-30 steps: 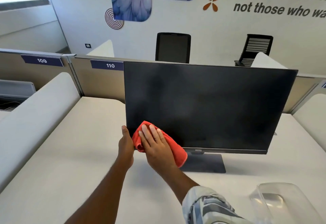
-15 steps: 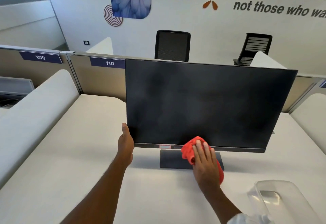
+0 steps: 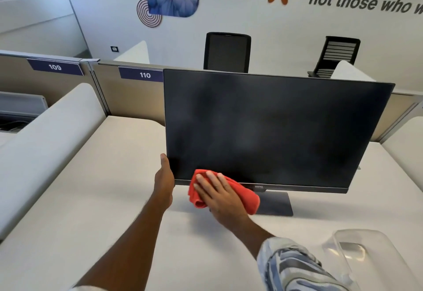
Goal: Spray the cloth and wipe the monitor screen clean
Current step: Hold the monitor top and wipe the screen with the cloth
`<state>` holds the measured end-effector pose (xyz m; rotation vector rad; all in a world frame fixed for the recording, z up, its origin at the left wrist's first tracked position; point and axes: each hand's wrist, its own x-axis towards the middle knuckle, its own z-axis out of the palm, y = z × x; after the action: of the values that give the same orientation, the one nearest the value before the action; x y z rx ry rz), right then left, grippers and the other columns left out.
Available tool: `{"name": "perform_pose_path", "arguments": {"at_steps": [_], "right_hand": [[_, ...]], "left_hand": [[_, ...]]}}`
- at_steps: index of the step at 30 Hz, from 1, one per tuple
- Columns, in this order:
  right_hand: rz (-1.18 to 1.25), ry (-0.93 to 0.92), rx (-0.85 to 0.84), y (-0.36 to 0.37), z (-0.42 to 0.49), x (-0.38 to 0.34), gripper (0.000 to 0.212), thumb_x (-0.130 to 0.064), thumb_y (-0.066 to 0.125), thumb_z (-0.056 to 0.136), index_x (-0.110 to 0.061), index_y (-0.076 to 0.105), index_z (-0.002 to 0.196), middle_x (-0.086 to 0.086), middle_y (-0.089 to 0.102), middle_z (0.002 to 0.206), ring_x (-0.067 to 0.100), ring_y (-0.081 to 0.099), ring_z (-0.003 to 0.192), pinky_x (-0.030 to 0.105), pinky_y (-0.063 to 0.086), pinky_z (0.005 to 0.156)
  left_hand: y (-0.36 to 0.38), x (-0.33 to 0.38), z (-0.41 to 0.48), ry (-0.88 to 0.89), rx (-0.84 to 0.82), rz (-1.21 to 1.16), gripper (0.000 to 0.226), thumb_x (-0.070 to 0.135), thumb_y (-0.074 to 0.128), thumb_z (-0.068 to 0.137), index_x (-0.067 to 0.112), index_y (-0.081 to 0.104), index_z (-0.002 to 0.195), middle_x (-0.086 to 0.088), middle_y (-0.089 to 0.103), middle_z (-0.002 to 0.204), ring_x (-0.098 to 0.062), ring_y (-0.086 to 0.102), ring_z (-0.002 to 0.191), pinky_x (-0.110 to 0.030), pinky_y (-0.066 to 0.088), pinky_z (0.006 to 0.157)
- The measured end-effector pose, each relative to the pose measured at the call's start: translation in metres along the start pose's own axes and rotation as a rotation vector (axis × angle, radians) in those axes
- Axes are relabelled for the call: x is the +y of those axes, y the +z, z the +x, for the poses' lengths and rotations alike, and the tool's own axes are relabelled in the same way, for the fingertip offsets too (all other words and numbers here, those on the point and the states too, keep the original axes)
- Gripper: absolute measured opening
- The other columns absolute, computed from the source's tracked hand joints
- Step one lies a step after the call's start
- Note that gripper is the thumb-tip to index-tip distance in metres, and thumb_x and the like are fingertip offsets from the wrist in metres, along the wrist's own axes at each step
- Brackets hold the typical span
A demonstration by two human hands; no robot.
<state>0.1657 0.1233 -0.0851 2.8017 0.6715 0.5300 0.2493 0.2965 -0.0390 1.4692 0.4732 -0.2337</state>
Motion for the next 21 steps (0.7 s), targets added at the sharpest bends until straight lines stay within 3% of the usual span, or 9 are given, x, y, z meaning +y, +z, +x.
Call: {"name": "perform_pose_path", "arguments": {"at_steps": [4,8,13,17,21], "right_hand": [[-0.007,-0.084,0.002,0.003,0.031,-0.034,0.059,-0.024,0.041,0.097,-0.015,0.024,0.153,0.009,0.018,0.162,0.036,0.017,0.148,0.048,0.005,0.12],[0.004,-0.058,-0.008,0.004,0.032,-0.033,0.068,-0.034,0.053,0.095,-0.016,0.022,0.154,0.009,0.017,0.162,0.035,0.016,0.148,0.048,0.005,0.12],[0.005,-0.031,0.028,0.009,0.002,-0.005,0.067,-0.024,0.054,0.094,-0.014,0.023,0.153,0.008,0.021,0.161,0.035,0.023,0.147,0.049,0.011,0.12],[-0.027,0.048,0.107,0.017,-0.052,0.036,0.052,-0.014,0.041,0.097,-0.014,0.038,0.148,0.007,0.032,0.158,0.035,0.03,0.144,0.05,0.024,0.117],[-0.048,0.256,0.086,0.02,-0.101,0.06,0.06,-0.017,0.056,0.094,-0.015,0.034,0.15,0.009,0.03,0.157,0.038,0.035,0.141,0.053,0.029,0.115]], "left_hand": [[-0.006,0.001,-0.004,0.011,-0.042,0.06,0.059,0.072,0.022,0.091,0.029,0.059,0.103,0.004,0.067,0.1,-0.018,0.064,0.088,-0.031,0.052,0.078],[-0.005,0.001,-0.006,0.029,-0.056,0.075,0.054,0.071,0.02,0.091,0.033,0.059,0.095,0.009,0.065,0.094,-0.015,0.064,0.086,-0.03,0.052,0.075],[-0.002,-0.002,-0.002,0.035,-0.021,0.036,0.059,0.065,0.023,0.095,0.023,0.051,0.127,0.002,0.058,0.114,-0.021,0.055,0.102,-0.037,0.046,0.092],[-0.003,-0.004,0.001,-0.018,-0.028,0.013,0.066,0.067,0.025,0.094,0.02,0.043,0.137,-0.003,0.051,0.134,-0.03,0.049,0.12,-0.048,0.042,0.101],[0.0,-0.007,0.002,-0.005,-0.025,-0.002,0.068,0.067,0.024,0.094,0.02,0.042,0.139,-0.006,0.049,0.142,-0.031,0.048,0.123,-0.051,0.041,0.102]]}}
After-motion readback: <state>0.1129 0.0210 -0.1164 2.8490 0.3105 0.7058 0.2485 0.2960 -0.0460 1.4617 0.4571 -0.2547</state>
